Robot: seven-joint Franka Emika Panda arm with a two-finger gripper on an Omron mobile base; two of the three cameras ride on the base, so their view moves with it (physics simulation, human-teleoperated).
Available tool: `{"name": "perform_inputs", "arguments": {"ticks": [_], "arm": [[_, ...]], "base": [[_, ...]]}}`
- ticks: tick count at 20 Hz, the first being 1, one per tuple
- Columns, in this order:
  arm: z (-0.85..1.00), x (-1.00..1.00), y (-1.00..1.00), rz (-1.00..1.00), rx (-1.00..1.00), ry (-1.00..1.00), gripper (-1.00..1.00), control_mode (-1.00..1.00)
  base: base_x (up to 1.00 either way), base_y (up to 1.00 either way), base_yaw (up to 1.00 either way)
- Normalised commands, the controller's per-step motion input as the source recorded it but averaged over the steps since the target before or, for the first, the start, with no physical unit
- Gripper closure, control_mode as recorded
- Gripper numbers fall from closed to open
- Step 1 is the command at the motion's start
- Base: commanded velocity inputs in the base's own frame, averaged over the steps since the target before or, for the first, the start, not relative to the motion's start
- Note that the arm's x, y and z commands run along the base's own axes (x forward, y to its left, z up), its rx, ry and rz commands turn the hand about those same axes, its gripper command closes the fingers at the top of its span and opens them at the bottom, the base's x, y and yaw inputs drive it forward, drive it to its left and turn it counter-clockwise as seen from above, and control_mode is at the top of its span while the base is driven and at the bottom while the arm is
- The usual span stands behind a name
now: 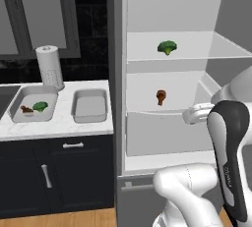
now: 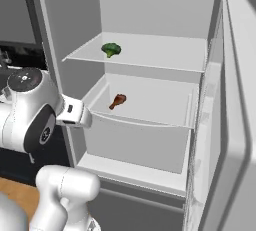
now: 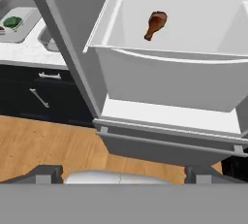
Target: Place one broccoli and one chicken drumstick in each tupperware on the nearby counter, to pack two identical lunches.
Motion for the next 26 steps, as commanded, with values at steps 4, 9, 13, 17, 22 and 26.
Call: {"name": "perform_inputs", "arguments": {"ticks": [4, 9, 13, 17, 22, 26], "arm": [[0.55, 0.92, -0.35, -0.03, 0.14, -0.15, -1.0, -1.0], [0.84, 1.0, -0.07, -0.09, 0.19, -0.07, -1.0, -1.0], [0.83, 0.97, 0.0, -0.19, 0.27, 0.0, -1.0, -1.0], [0.24, 0.67, 0.0, -0.27, 0.42, 0.0, -1.0, -1.0], [0.0, 0.73, -0.06, -0.22, 0.27, 0.0, -1.0, -1.0], [0.0, 0.9, -0.03, -0.09, 0.03, 0.0, -1.0, -1.0]], "base": [[0.0, 0.0, 0.0], [0.0, 0.0, 0.0], [0.0, 0.0, 0.0], [0.0, 0.0, 0.0], [0.0, 0.0, 0.0], [0.0, 0.0, 0.0]]}}
